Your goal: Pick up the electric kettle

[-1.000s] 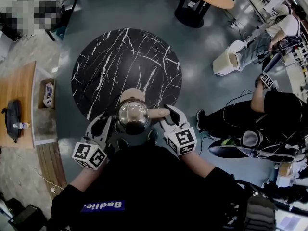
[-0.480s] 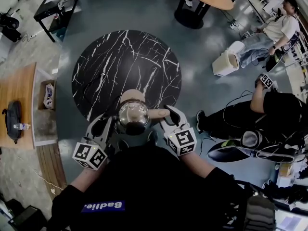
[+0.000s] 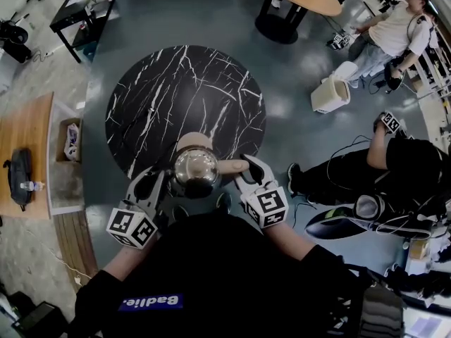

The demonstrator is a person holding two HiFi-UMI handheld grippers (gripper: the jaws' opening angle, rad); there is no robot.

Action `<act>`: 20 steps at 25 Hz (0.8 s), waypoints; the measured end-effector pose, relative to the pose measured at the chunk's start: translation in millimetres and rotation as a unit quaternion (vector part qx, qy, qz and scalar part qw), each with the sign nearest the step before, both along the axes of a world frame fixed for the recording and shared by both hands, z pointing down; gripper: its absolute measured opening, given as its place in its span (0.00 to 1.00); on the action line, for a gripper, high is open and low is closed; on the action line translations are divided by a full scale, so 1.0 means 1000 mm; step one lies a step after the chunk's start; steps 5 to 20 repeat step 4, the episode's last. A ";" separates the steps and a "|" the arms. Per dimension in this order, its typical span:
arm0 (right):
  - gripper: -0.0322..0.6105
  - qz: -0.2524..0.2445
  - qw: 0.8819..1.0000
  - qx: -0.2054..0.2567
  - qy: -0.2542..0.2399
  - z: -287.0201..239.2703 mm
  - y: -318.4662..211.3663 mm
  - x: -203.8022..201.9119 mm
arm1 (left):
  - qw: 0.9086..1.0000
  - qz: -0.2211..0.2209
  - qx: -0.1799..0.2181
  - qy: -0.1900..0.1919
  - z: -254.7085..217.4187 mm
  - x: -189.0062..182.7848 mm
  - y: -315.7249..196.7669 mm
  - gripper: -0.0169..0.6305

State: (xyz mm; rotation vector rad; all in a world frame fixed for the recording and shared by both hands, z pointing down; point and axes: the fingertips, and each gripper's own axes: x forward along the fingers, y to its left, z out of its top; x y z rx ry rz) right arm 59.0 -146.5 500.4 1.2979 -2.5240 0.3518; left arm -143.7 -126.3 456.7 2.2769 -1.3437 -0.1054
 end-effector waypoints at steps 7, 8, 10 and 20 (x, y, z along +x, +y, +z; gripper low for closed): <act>0.26 -0.001 1.000 -0.001 0.001 -0.001 -0.002 0.000 | 1.000 0.000 -0.001 0.000 -0.001 0.000 -0.001 0.17; 0.26 -0.001 1.000 -0.001 0.001 -0.001 -0.002 0.000 | 1.000 0.000 -0.001 0.000 -0.001 0.000 -0.001 0.17; 0.26 -0.001 1.000 -0.001 0.001 -0.001 -0.002 0.000 | 1.000 0.000 -0.001 0.000 -0.001 0.000 -0.001 0.17; 0.26 -0.001 1.000 -0.001 0.001 -0.001 -0.002 0.000 | 1.000 0.000 -0.001 0.000 -0.001 0.000 -0.001 0.17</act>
